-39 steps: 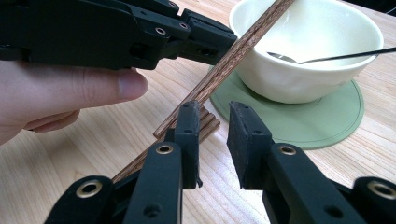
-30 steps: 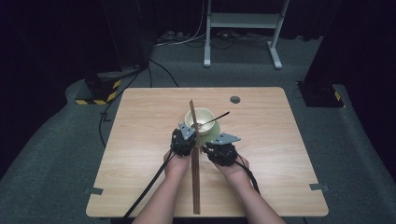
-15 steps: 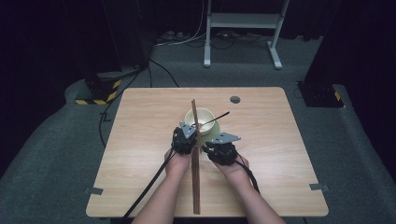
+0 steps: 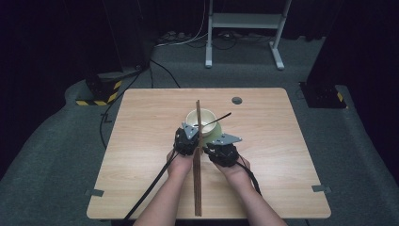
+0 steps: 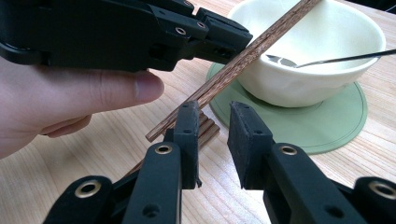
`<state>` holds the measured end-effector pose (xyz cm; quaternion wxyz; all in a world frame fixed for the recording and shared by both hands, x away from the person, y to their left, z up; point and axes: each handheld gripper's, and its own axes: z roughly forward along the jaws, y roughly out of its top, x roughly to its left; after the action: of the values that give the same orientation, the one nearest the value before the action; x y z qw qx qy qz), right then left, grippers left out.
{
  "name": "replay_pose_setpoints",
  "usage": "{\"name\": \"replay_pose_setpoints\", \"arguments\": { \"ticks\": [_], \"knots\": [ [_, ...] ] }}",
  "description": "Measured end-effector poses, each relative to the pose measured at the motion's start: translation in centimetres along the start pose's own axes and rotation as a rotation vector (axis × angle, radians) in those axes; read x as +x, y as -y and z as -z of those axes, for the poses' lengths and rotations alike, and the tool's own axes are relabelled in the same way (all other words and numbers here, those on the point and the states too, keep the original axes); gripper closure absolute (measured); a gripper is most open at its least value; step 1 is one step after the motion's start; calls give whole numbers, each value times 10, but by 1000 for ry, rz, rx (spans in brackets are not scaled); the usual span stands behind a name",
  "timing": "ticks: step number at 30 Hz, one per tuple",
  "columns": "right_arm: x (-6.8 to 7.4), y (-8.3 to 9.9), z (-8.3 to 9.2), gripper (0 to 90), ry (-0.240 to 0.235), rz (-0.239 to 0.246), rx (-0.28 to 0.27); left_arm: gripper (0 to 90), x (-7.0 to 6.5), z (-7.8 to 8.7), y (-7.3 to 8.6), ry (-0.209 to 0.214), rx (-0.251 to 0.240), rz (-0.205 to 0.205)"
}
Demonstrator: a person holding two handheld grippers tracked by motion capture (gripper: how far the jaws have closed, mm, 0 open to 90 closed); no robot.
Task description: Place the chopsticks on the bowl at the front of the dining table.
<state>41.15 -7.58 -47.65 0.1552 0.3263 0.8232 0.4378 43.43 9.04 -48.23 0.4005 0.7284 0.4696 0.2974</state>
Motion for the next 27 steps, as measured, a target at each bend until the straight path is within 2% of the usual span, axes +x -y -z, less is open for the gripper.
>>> {"name": "replay_pose_setpoints", "arguments": {
  "ticks": [5, 12, 16, 20, 24, 27],
  "knots": [
    [-2, 0, 1, 719, 7, 3, -3, 828, 1, 5, 0, -3, -13, -6],
    [-8, 2, 7, 679, 20, -19, -5, 749, 4, 30, 8, -7, -45, -24],
    [-12, 4, 10, 675, 34, -23, -6, 680, -4, 53, 21, 11, -63, -40],
    [-14, 5, 12, 673, 43, -28, -5, 625, -16, 71, 34, 35, -75, -72],
    [-14, 6, 11, 673, 45, -25, 0, 605, -26, 77, 43, 61, -66, -74],
    [-14, 6, 11, 672, 45, -24, 3, 603, -29, 76, 45, 62, -56, -96]
  ]
}}
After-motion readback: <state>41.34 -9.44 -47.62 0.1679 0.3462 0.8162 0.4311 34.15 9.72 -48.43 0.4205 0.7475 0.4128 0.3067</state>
